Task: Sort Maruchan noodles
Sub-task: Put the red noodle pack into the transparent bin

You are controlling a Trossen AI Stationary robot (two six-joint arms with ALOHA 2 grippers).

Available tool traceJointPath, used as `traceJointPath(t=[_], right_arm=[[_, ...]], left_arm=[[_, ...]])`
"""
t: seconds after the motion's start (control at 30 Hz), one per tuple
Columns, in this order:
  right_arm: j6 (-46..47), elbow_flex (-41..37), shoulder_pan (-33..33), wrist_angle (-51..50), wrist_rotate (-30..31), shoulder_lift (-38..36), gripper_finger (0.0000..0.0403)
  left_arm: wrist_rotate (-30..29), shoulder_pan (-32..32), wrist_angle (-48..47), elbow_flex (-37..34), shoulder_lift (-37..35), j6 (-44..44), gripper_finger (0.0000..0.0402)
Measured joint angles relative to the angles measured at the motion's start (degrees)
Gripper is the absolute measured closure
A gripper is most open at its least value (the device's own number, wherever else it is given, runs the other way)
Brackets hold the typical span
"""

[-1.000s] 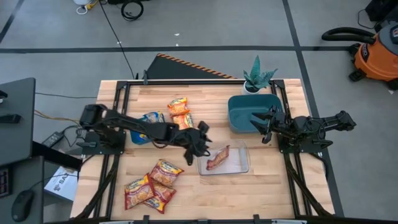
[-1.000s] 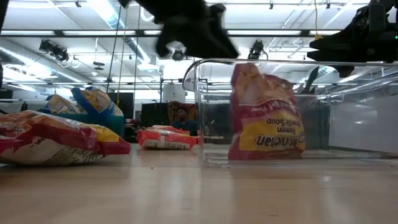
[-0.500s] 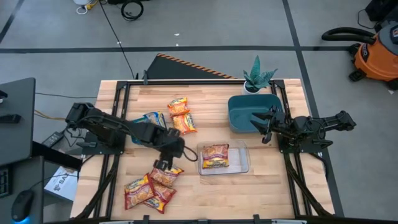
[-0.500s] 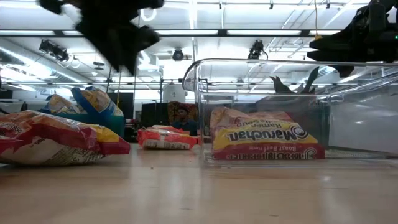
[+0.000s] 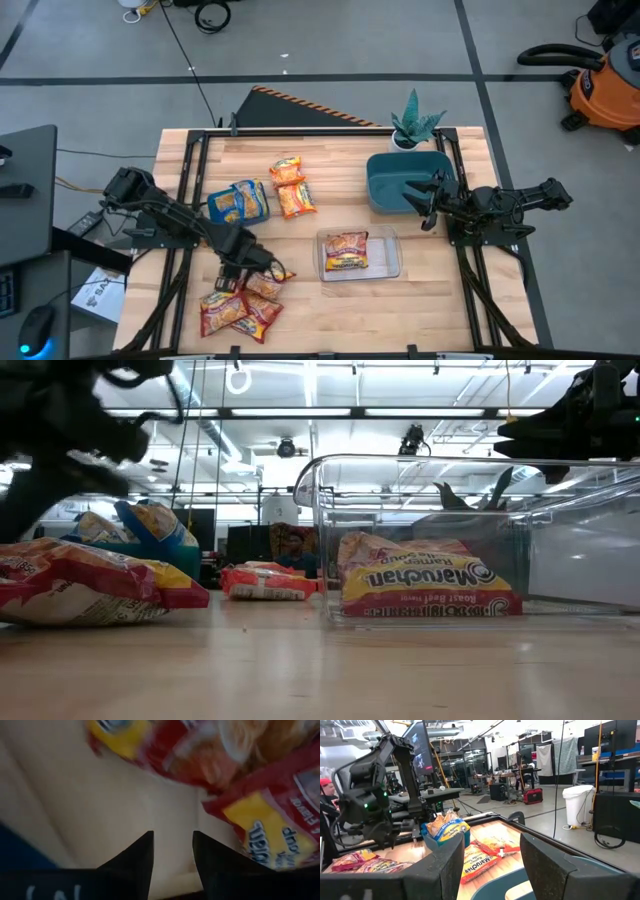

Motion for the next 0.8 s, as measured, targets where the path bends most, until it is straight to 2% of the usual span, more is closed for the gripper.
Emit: traceJointPath(t=[0.17, 0.33, 0.5, 0.63, 0.8], right_arm=[[-0.01, 0.0, 0.0, 0.0, 0.0, 0.0, 0.0204], [-0.01, 0.0, -0.01, 0.0, -0.01, 0.0, 0.0204], [-0.02, 0.0, 0.01, 0.2, 0.0, 0.0, 0.0204], [-0.02, 0.0, 0.01, 0.96, -0.02, 0.0, 0.0204], [0.0, 0.0, -0.01, 1.42, -0.04, 0.0, 0.0204]], left_arm=[[3.57, -0.55, 0.66, -2.38, -0.13, -2.92, 0.026], [4.04, -0.7, 2.29, -2.53, -1.86, -3.76, 0.026], [4.44, -0.69, 8.32, -2.53, -4.93, -7.11, 0.026], [3.95, -0.83, 11.8, -2.53, -6.77, -15.14, 0.0261], [1.25, -3.22, 12.33, -2.53, -7.04, -29.35, 0.0261]])
